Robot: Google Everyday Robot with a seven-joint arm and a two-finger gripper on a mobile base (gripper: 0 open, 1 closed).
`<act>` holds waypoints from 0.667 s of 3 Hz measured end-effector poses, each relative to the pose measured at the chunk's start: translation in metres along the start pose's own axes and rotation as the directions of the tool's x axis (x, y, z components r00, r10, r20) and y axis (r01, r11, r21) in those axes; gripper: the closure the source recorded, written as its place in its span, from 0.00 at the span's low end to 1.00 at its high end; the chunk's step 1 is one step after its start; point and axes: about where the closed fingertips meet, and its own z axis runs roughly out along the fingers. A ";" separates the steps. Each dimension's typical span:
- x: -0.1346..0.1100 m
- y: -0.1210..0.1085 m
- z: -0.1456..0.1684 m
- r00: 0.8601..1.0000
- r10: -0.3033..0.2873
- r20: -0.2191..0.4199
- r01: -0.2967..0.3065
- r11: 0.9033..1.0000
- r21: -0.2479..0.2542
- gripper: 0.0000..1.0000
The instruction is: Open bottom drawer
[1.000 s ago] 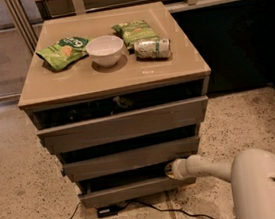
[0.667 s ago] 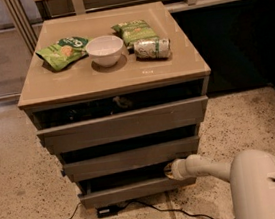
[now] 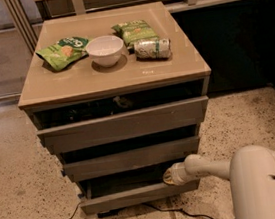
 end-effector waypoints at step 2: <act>0.000 0.031 -0.029 0.999 0.048 -0.011 -0.049 0.991 -0.123 1.00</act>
Offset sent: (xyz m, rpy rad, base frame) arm -0.0522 -0.0240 0.0261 -0.0158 0.1889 0.0187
